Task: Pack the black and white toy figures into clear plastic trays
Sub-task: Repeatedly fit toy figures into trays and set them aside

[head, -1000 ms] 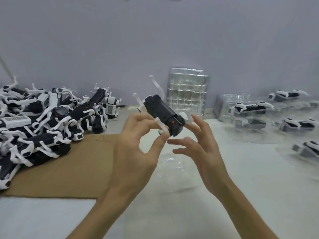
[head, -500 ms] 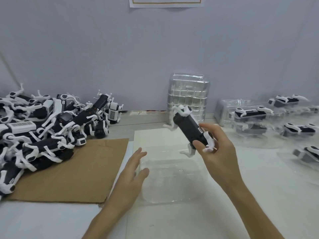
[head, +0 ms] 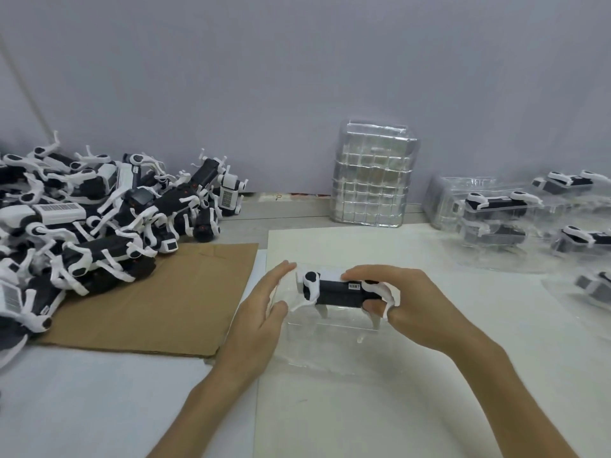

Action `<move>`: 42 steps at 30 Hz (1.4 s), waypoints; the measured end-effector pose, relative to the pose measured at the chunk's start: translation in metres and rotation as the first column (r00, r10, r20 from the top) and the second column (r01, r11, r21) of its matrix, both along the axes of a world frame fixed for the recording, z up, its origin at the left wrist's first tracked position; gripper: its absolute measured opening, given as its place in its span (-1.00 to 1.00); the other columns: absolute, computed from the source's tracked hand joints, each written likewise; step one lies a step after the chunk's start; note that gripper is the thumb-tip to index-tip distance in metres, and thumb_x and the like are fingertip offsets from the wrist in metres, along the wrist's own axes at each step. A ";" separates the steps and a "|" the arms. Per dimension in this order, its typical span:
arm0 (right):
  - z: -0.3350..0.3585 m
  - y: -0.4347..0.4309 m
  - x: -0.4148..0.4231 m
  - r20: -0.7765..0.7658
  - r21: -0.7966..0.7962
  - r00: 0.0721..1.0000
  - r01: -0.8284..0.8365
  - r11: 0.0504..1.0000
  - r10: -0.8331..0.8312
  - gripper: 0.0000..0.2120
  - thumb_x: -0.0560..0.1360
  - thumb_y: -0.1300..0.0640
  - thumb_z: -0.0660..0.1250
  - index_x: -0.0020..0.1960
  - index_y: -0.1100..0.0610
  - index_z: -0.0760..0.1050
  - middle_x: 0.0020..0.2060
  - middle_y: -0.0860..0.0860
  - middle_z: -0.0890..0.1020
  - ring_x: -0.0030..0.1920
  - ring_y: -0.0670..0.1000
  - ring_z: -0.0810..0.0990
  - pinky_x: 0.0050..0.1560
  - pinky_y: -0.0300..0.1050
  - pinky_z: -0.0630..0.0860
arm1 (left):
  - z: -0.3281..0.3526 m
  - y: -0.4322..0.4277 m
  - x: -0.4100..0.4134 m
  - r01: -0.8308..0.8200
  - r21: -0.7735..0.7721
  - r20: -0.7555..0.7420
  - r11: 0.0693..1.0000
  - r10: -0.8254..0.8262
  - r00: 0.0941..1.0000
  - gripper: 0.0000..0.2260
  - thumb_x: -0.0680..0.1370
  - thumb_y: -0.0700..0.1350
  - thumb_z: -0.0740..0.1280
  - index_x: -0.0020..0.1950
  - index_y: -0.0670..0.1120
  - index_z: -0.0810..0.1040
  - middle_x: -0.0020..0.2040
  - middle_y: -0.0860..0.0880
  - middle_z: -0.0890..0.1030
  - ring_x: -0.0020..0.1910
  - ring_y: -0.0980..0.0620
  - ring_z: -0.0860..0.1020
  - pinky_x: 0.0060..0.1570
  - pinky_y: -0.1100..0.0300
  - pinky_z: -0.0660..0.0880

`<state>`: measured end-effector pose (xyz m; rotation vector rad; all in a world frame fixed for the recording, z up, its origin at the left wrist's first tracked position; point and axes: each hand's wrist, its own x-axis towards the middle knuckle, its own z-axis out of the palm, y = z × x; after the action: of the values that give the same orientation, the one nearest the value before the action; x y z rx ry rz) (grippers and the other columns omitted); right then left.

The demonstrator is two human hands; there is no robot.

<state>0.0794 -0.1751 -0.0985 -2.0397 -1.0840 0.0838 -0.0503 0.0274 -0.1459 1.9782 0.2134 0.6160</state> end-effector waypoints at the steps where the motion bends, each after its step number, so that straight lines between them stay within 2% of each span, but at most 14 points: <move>1: 0.001 -0.001 0.001 0.019 -0.097 1.000 -0.003 0.995 0.005 -0.47 0.49 0.39 0.35 0.20 -0.21 0.58 0.16 -0.23 0.60 0.22 -0.21 0.49 0.21 -0.40 0.37 | 0.001 -0.001 0.000 0.002 0.036 0.004 0.999 -0.002 1.000 -0.54 0.49 -0.13 0.11 0.26 0.30 0.49 0.36 0.45 0.39 0.38 0.45 0.29 0.29 0.49 0.23; 6: 0.008 -0.012 0.005 -0.063 -0.302 0.993 -0.114 0.947 0.099 -0.35 0.55 0.37 0.27 0.22 -0.42 0.38 0.24 -0.36 0.41 0.23 -0.39 0.38 0.16 -0.57 0.28 | 0.002 -0.003 -0.001 -0.056 0.212 -0.026 0.976 0.063 0.998 -0.58 0.48 -0.12 0.07 0.07 0.29 0.60 0.34 0.39 0.44 0.39 0.37 0.31 0.24 0.52 0.20; 10: 0.015 -0.018 0.011 -0.240 -0.034 0.971 -0.015 0.999 0.006 -0.34 0.51 0.48 0.23 0.32 -0.22 0.44 0.31 -0.30 0.49 0.32 -0.30 0.42 0.30 -0.33 0.28 | 0.002 -0.008 -0.002 -0.123 0.213 0.009 0.969 0.124 0.992 -0.59 0.45 -0.10 0.08 0.09 0.25 0.59 0.35 0.37 0.43 0.37 0.32 0.33 0.24 0.39 0.27; 13: 0.008 -0.018 0.017 -0.240 -0.119 0.931 0.254 0.960 -0.276 -0.70 0.66 0.10 0.18 0.37 -0.09 0.42 0.34 -0.12 0.50 0.30 -0.10 0.46 0.27 -0.13 0.33 | -0.001 -0.006 -0.003 -0.193 0.142 -0.061 0.971 0.203 0.977 -0.50 0.45 0.01 0.10 0.41 0.11 0.41 0.48 0.18 0.33 0.45 0.17 0.29 0.41 0.09 0.27; 15: 0.001 -0.018 0.021 -0.175 -0.433 0.899 0.296 0.852 -0.401 -0.52 0.62 -0.26 0.03 0.33 0.00 0.47 0.34 -0.03 0.51 0.30 0.02 0.45 0.33 -0.02 0.32 | 0.001 -0.003 -0.004 -0.219 0.138 -0.184 0.966 0.243 0.953 -0.40 0.45 0.14 0.07 0.51 0.11 0.29 0.50 0.14 0.32 0.46 0.14 0.27 0.43 0.13 0.12; 17: -0.004 -0.014 0.022 -0.243 -0.501 0.881 0.244 0.830 -0.406 -0.26 0.49 -0.45 -0.11 0.23 0.02 0.56 0.32 -0.02 0.53 0.32 0.06 0.46 0.33 -0.01 0.30 | 0.000 -0.003 -0.004 -0.184 0.133 -0.271 0.974 0.214 0.938 -0.42 0.45 0.21 0.00 0.49 0.24 0.29 0.36 0.21 0.47 0.33 0.22 0.34 0.29 0.30 0.10; 19: -0.003 -0.009 0.017 -0.334 -0.389 0.875 0.210 0.897 -0.350 -0.15 0.37 -0.52 -0.11 0.31 -0.02 0.55 0.32 -0.07 0.54 0.33 0.02 0.48 0.28 -0.10 0.30 | -0.001 -0.007 -0.002 -0.148 0.003 -0.243 0.989 0.145 0.959 -0.54 0.51 0.24 0.04 0.43 0.41 0.23 0.06 0.28 0.54 0.10 0.32 0.40 0.17 0.50 0.18; 20: -0.003 -0.007 0.015 -0.374 -0.296 0.881 0.184 0.937 -0.291 -0.23 0.37 -0.52 -0.08 0.32 -0.14 0.53 0.30 -0.17 0.55 0.31 -0.05 0.51 0.25 -0.19 0.31 | 0.000 -0.009 -0.001 -0.130 -0.097 -0.201 0.987 0.109 0.974 -0.57 0.58 0.24 0.12 0.45 0.43 0.17 0.08 0.29 0.52 0.11 0.35 0.43 0.17 0.53 0.22; 23: 0.002 -0.002 0.007 -0.467 -0.007 0.876 0.130 0.991 -0.119 -0.64 0.42 -0.44 0.10 0.20 -0.54 0.37 0.10 -0.52 0.54 0.10 -0.29 0.61 0.02 -0.45 0.41 | 0.002 -0.008 0.001 -0.037 -0.320 -0.032 0.947 0.029 0.999 -0.45 0.57 0.16 0.29 0.46 0.45 0.08 0.47 0.20 0.34 0.39 0.21 0.41 0.38 0.09 0.39; 27: 0.001 0.000 0.009 -0.436 0.252 0.899 0.072 0.965 0.047 -0.35 0.42 -0.33 0.38 0.46 -0.37 0.26 0.19 -0.24 0.61 0.12 -0.15 0.64 0.12 -0.14 0.50 | 0.006 -0.004 0.002 -0.001 -0.365 0.117 0.931 0.047 0.992 -0.24 0.32 0.23 0.48 0.45 0.42 0.21 0.34 0.32 0.46 0.20 0.31 0.54 0.14 0.08 0.53; 30: -0.001 0.004 0.008 -0.396 0.308 0.916 0.067 0.949 0.064 -0.27 0.36 -0.25 0.45 0.47 -0.31 0.27 0.21 -0.20 0.59 0.10 -0.09 0.65 0.08 -0.12 0.51 | 0.004 0.000 0.002 -0.002 -0.436 0.105 0.900 0.053 0.993 -0.34 0.21 0.23 0.52 0.27 0.47 0.40 0.25 0.31 0.56 0.15 0.27 0.58 0.18 0.03 0.52; 33: -0.003 0.005 0.009 -0.397 0.320 0.917 0.092 0.943 0.045 -0.20 0.27 -0.28 0.50 0.44 -0.30 0.29 0.16 -0.25 0.60 0.03 -0.06 0.65 0.05 -0.14 0.49 | 0.002 0.003 0.001 -0.034 -0.439 0.087 0.898 0.080 0.993 -0.29 0.18 0.21 0.54 0.30 0.22 0.44 0.27 0.11 0.55 0.13 0.13 0.61 0.10 0.11 0.52; 38: -0.007 0.008 0.008 -0.368 0.328 0.930 0.128 0.936 0.002 -0.29 0.25 -0.28 0.52 0.35 -0.32 0.38 0.17 -0.20 0.59 0.01 -0.07 0.65 0.00 -0.15 0.51 | 0.004 0.002 0.000 -0.129 -0.328 0.124 0.936 0.178 0.976 -0.21 0.20 0.22 0.53 0.39 0.15 0.36 0.21 0.10 0.57 0.14 0.02 0.59 0.06 0.08 0.55; 42: -0.009 0.011 0.006 -0.341 0.367 0.938 0.201 0.908 -0.070 -0.47 0.37 -0.16 0.53 0.28 -0.30 0.42 0.13 -0.16 0.59 -0.12 -0.12 0.63 -0.12 -0.23 0.52 | 0.005 -0.001 -0.001 -0.168 -0.285 0.134 0.944 0.213 0.968 -0.11 0.21 0.20 0.56 0.48 0.16 0.27 0.19 0.16 0.54 0.05 0.25 0.56 -0.12 0.38 0.52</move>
<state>0.0854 -0.1640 -0.1072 -1.6560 -0.6843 0.1096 -0.0510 0.0267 -0.1411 1.6447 0.3725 0.8249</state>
